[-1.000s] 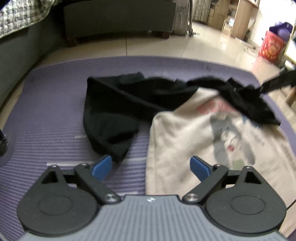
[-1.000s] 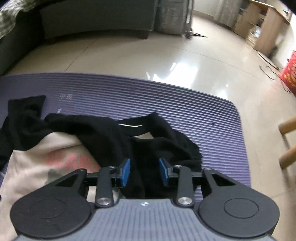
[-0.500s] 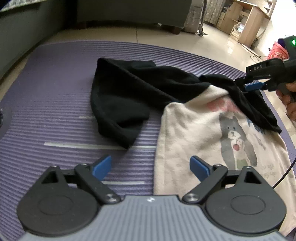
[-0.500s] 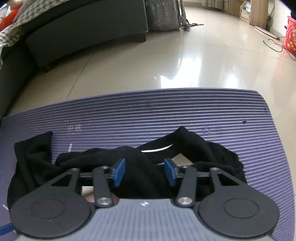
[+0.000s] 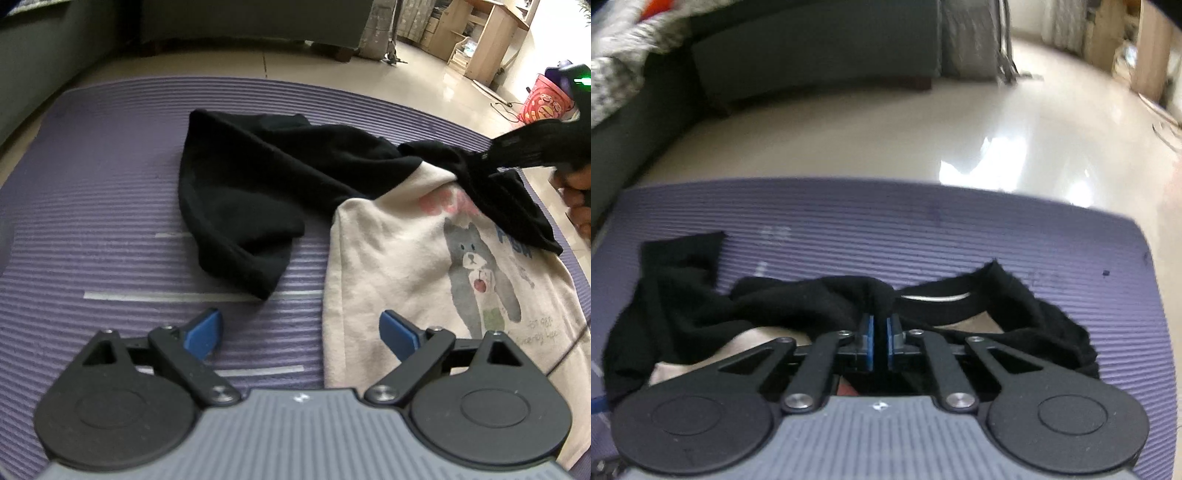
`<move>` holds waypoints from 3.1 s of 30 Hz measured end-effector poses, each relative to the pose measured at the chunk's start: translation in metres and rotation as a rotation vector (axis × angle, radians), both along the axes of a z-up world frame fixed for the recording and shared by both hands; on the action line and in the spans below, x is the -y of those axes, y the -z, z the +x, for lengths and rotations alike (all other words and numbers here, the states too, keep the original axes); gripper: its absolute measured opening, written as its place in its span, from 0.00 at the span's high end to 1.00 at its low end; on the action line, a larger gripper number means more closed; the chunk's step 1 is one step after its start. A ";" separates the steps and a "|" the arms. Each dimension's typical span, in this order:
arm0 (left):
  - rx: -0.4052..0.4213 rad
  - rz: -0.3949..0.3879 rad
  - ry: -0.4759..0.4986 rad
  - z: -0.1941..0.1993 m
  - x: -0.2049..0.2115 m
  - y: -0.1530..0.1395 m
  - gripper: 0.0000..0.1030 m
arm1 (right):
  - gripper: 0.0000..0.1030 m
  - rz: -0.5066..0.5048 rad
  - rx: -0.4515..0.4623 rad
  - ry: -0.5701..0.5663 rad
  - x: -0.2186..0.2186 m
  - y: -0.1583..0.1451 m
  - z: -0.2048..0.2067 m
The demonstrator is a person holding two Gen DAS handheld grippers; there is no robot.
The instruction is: Fold clothes
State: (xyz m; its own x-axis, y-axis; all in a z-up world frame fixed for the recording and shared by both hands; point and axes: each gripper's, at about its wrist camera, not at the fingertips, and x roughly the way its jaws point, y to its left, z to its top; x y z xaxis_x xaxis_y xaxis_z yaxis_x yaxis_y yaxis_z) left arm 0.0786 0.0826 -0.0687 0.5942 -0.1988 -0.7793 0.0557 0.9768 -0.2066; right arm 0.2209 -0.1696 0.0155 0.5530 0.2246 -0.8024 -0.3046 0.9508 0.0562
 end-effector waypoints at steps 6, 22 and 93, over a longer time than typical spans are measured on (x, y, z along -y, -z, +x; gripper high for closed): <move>-0.002 0.027 -0.019 -0.001 0.002 0.001 0.10 | 0.96 -0.111 -0.027 -0.258 -0.010 0.000 -0.058; -0.001 0.072 0.004 -0.006 0.015 0.001 0.10 | 0.62 -0.037 -0.049 -0.136 -0.003 0.001 -0.048; 0.042 0.200 -0.060 0.003 0.009 -0.013 0.10 | 0.45 -0.629 0.067 0.388 0.143 -0.021 -0.042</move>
